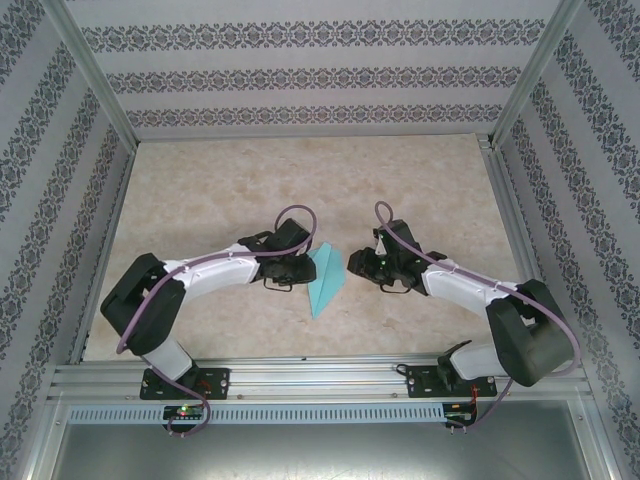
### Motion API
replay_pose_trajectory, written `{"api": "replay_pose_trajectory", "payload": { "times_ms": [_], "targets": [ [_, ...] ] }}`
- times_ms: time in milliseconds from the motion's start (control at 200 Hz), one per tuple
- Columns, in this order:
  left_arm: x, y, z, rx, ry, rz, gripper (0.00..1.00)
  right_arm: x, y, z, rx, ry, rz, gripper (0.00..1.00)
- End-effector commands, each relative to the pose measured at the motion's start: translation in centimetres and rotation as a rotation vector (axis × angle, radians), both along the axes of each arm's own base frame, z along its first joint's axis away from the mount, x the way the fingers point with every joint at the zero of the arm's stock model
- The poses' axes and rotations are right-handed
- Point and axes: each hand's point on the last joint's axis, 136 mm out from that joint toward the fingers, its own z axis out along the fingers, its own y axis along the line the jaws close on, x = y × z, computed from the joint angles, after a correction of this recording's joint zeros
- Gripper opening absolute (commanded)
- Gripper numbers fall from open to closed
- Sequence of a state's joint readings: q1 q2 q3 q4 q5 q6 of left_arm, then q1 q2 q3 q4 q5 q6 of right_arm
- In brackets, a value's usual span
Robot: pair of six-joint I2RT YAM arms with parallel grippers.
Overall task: Fold a paper plane with a square sheet of paper (pick it up from the middle)
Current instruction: Fourth fold the wing at the center of the table, then turn over the paper at the center of the table.
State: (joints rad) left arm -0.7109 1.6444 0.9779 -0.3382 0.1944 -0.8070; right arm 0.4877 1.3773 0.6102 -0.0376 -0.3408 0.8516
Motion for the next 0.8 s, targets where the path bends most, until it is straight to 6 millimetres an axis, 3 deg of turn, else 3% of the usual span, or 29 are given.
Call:
{"api": "replay_pose_trajectory", "payload": {
  "times_ms": [0,415,684,794],
  "targets": [
    [0.6,0.3,0.1,0.032,0.011,-0.034,0.27,0.3,1.1,0.0,0.082,0.022,-0.051,0.38],
    [1.5,-0.5,-0.6,0.005,0.035,-0.055,0.27,-0.7,3.3,-2.5,0.066,0.110,-0.038,0.38],
    [1.6,-0.7,-1.4,0.009,0.055,-0.066,0.27,-1.0,1.7,-3.4,0.001,0.124,-0.096,0.38],
    [1.5,-0.9,-1.9,0.008,0.068,-0.067,0.27,-1.0,2.0,-3.6,0.016,0.138,-0.086,0.38]
  ]
}}
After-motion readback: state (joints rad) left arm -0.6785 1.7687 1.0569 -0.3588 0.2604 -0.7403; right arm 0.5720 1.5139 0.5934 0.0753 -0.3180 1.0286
